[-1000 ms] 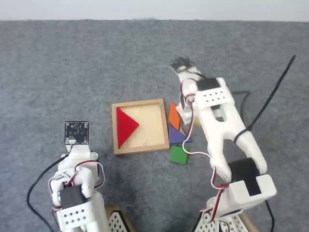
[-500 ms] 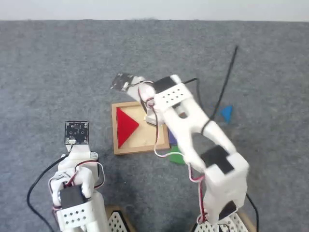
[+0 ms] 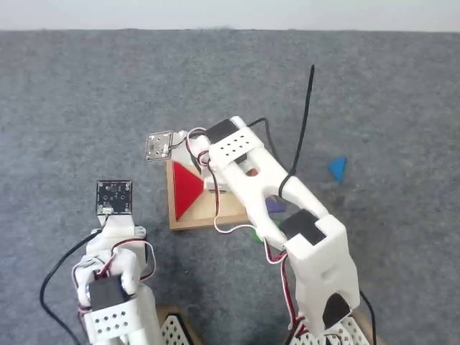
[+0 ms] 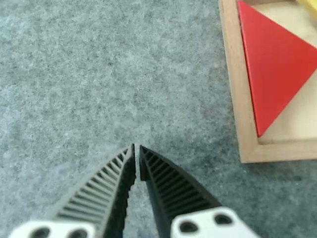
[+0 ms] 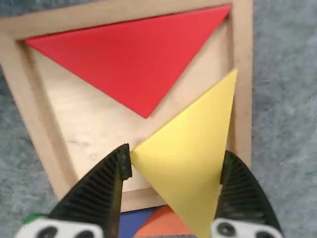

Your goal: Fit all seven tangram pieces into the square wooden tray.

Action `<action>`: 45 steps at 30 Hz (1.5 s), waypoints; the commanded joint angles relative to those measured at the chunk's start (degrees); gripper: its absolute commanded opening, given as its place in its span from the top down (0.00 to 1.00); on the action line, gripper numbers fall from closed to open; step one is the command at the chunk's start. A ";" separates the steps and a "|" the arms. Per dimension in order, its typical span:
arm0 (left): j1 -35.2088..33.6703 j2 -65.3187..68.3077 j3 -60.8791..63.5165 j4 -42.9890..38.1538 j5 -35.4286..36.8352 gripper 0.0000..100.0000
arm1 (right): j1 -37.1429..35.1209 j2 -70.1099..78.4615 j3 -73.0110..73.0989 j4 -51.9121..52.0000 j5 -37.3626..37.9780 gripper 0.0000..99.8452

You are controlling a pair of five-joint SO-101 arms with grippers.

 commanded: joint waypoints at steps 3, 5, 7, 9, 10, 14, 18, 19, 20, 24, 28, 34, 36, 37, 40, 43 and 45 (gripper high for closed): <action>-0.18 -1.05 -0.48 0.26 -0.53 0.98 | -0.48 -0.48 -3.25 -4.53 1.58 0.85; -0.18 -1.05 -0.48 0.26 -0.53 0.98 | -1.19 -0.48 -3.25 -5.05 3.25 0.85; -0.18 -1.05 -0.48 0.26 -0.53 0.98 | -1.98 -0.40 -3.25 -5.05 4.04 0.85; -0.18 -1.05 -0.48 0.26 -0.53 0.98 | -2.77 -0.40 -3.25 -5.14 4.13 0.85; -0.18 -1.05 -0.48 0.26 -0.53 0.98 | -2.86 -0.40 -3.25 -5.14 4.13 0.85; -0.18 -1.05 -0.48 0.26 -0.53 0.98 | -3.21 -0.40 -3.08 -7.16 4.04 0.85; -0.18 -1.05 -0.48 0.26 -0.53 0.98 | -3.12 -0.13 -3.25 -5.76 4.13 0.85; -0.18 -1.05 -0.48 0.26 -0.53 0.98 | -3.12 0.04 -3.25 -5.67 4.13 0.84; -0.18 -1.05 -0.48 0.26 -0.53 0.98 | -3.12 0.31 -3.25 -5.58 4.13 0.82; -0.18 -1.05 -0.48 0.26 -0.53 0.98 | -3.21 1.54 -3.25 -5.85 3.87 0.70; -0.18 -1.05 -0.48 0.26 -0.53 0.98 | -3.21 1.36 -3.25 -5.85 4.13 0.60; -0.18 -1.05 -0.48 0.26 -0.53 0.98 | -3.12 0.75 -4.22 -4.79 3.96 0.60; -0.18 -1.05 -0.48 0.26 -0.53 0.98 | -2.59 -1.01 -6.68 -1.89 3.87 0.60; -0.18 -1.05 -0.48 0.26 -0.53 0.98 | -2.15 -2.24 -8.09 0.40 3.87 0.60; -0.18 -1.05 -0.48 0.26 -0.53 0.98 | -1.01 -6.73 -12.92 7.69 3.69 0.60; -0.18 -1.05 -0.48 0.26 -0.53 0.98 | 1.36 -11.47 -16.53 13.14 -1.76 0.60; -0.18 -1.05 -0.48 0.26 -0.53 0.98 | 3.56 -14.73 -17.76 14.81 -6.77 0.60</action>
